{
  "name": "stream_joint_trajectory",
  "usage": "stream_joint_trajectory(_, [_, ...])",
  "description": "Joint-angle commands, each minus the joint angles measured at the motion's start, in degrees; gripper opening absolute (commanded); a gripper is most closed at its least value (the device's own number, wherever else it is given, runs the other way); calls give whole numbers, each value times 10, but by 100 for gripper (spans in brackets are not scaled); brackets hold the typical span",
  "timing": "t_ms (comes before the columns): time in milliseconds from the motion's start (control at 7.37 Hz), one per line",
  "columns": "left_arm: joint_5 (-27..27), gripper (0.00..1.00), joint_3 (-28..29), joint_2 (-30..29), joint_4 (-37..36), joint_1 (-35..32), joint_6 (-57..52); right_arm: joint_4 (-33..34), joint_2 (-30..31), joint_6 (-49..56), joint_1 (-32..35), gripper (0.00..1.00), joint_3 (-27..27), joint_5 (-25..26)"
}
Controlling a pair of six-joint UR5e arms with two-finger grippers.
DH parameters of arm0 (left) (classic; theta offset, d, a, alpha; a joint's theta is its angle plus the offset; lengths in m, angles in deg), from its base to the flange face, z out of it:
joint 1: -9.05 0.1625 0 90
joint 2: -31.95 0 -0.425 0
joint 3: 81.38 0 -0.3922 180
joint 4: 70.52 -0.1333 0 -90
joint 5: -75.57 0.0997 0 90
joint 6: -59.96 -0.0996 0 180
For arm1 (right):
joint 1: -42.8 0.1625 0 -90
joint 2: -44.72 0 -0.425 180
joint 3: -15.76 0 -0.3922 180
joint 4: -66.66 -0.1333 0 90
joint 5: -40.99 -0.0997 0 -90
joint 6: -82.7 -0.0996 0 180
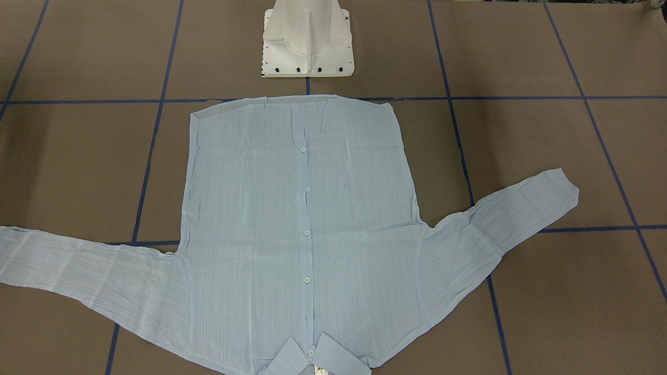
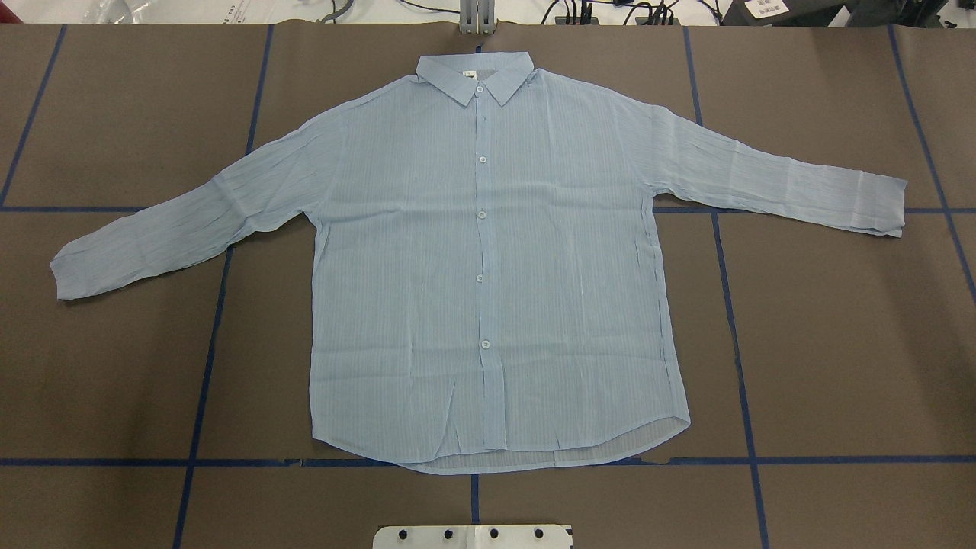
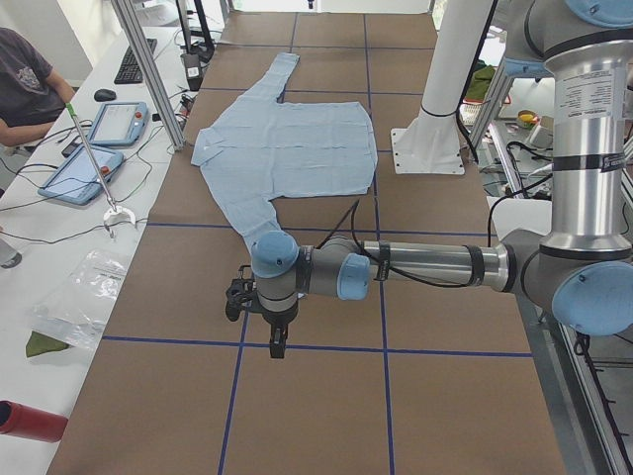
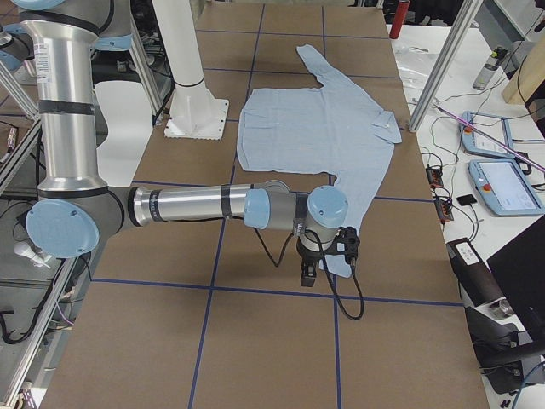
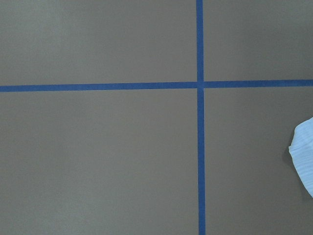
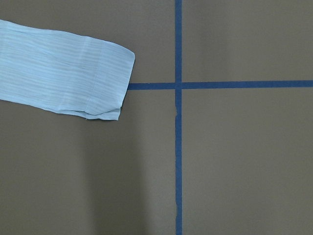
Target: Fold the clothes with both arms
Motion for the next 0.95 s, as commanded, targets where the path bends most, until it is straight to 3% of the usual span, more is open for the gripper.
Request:
stream_joint_trajectory(0, [0,100,-2,-1,2,0,-1,-1,-1,0,-7,100,0,0])
stream_joint_trajectory(407, [1,100,-5,-20,1,1,1,-4,-23,2,-16,100,1,-2])
stream_joint_trajectory(814, [1,100,-20,-43,11,3,2,-57,-49,-16,-32,100,-14,-20])
